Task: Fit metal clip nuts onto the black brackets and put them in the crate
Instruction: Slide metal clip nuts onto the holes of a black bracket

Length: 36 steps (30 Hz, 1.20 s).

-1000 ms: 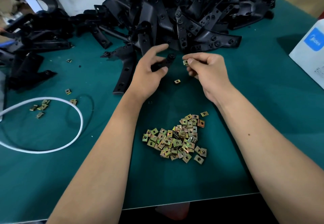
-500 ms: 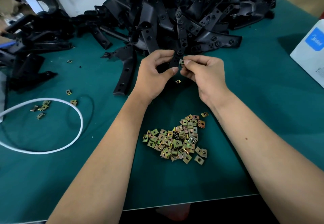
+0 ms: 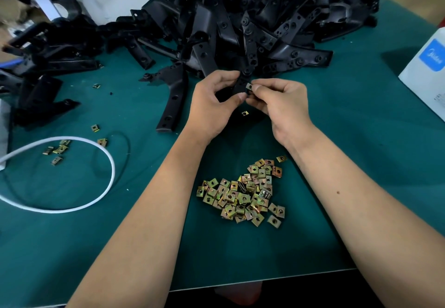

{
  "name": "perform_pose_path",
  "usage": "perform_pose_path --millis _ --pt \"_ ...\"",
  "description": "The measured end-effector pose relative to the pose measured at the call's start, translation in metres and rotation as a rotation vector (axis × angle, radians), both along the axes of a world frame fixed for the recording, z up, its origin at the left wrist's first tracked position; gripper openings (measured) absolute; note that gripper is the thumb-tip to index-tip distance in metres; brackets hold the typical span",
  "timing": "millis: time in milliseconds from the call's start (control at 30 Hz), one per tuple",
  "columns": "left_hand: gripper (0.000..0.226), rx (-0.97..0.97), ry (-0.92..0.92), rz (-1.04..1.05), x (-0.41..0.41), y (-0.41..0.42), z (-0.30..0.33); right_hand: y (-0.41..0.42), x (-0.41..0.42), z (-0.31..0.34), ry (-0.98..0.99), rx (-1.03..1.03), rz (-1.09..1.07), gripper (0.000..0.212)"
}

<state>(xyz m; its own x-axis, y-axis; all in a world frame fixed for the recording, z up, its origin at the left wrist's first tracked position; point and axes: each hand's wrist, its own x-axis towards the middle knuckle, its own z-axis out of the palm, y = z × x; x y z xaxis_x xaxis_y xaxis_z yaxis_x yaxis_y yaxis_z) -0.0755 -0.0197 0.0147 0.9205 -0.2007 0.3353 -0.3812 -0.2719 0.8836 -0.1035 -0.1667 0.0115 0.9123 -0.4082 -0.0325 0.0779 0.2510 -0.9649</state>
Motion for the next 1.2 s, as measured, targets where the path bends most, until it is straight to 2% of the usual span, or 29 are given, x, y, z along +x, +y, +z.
perform_pose_path --millis 233,567,1200 --pt "0.040 0.039 -0.016 0.009 0.0005 0.0030 0.0012 -0.0005 -0.0023 0.0017 -0.008 0.026 0.047 0.009" --pt "0.041 -0.002 -0.015 0.002 -0.0015 0.0009 0.0023 -0.0013 -0.0032 0.0020 -0.035 0.101 -0.011 0.015" --pt "0.045 0.006 -0.023 0.002 -0.0024 -0.0035 0.0014 -0.0007 -0.0070 0.0048 -0.042 0.011 0.001 0.020"
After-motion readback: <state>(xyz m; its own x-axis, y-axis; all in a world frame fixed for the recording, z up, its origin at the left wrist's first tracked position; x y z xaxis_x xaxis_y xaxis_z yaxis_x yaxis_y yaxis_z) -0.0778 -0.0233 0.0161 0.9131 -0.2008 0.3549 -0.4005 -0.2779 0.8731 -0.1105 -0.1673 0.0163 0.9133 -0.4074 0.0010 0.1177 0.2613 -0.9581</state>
